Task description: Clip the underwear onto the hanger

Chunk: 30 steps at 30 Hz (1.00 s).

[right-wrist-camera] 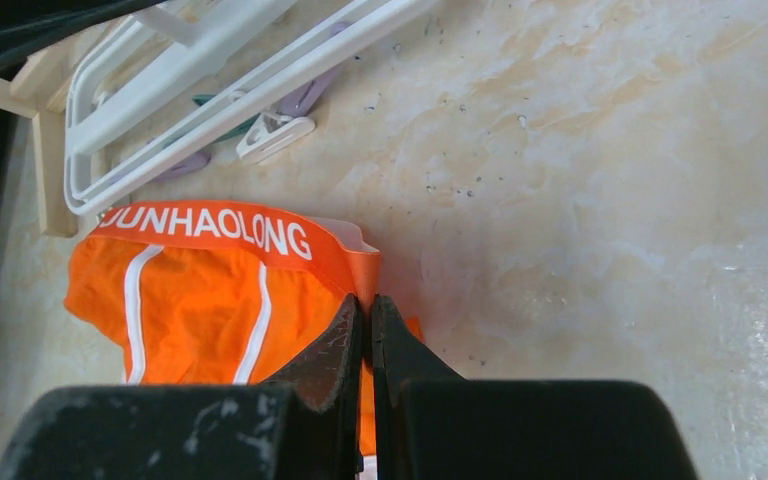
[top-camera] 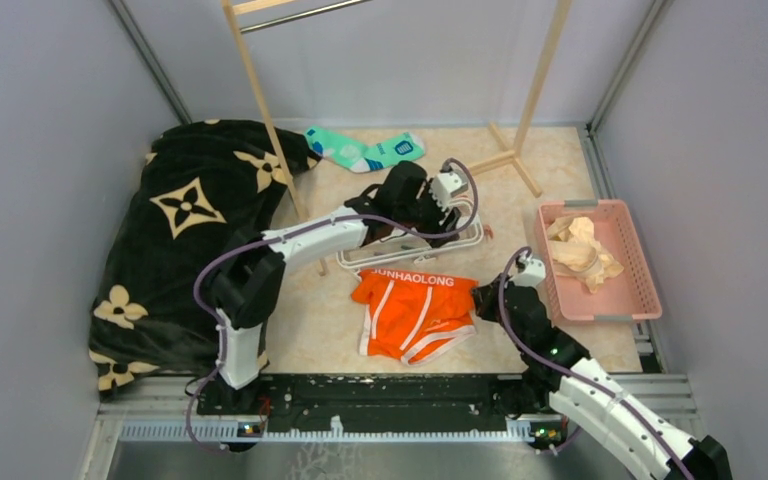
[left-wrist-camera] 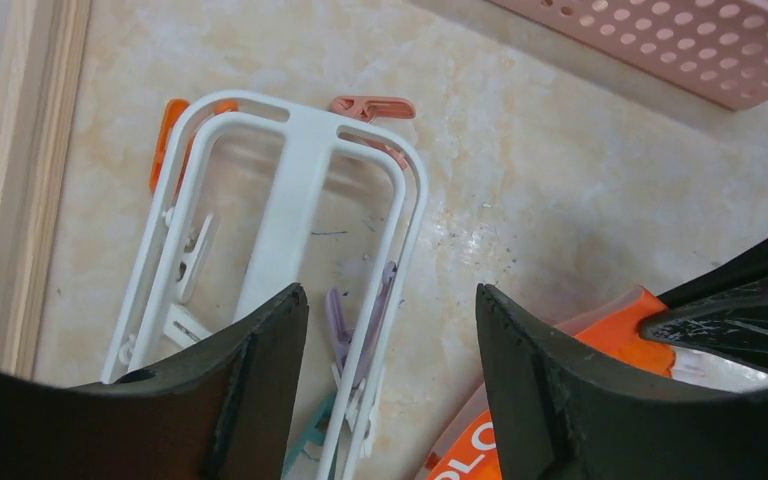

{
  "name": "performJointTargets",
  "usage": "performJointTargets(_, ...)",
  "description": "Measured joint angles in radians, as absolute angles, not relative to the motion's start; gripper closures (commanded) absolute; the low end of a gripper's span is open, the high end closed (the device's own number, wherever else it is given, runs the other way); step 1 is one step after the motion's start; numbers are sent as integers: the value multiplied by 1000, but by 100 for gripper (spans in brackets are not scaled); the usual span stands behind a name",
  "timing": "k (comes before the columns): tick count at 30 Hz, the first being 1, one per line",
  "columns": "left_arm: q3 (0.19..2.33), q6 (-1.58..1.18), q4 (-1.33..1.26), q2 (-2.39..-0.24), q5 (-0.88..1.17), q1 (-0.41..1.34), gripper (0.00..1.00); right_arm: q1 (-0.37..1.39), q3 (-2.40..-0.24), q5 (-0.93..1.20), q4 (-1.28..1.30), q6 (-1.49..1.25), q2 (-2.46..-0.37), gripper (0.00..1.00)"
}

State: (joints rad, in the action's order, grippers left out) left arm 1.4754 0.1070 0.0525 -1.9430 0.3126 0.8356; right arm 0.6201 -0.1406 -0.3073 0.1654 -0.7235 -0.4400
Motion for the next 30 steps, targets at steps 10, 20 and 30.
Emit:
performJointTargets(10, 1596, 273, 147, -2085, 334, 894, 29, 620, -90, -275, 184, -780, -351, 100)
performJointTargets(20, 1644, 355, 195, -2150, 286, 913, 31, 620, -90, -264, 191, -790, -341, 100)
performJointTargets(30, 1658, 400, 202, -2195, 197, 928, 47, 620, -89, -245, 191, -790, -341, 100)
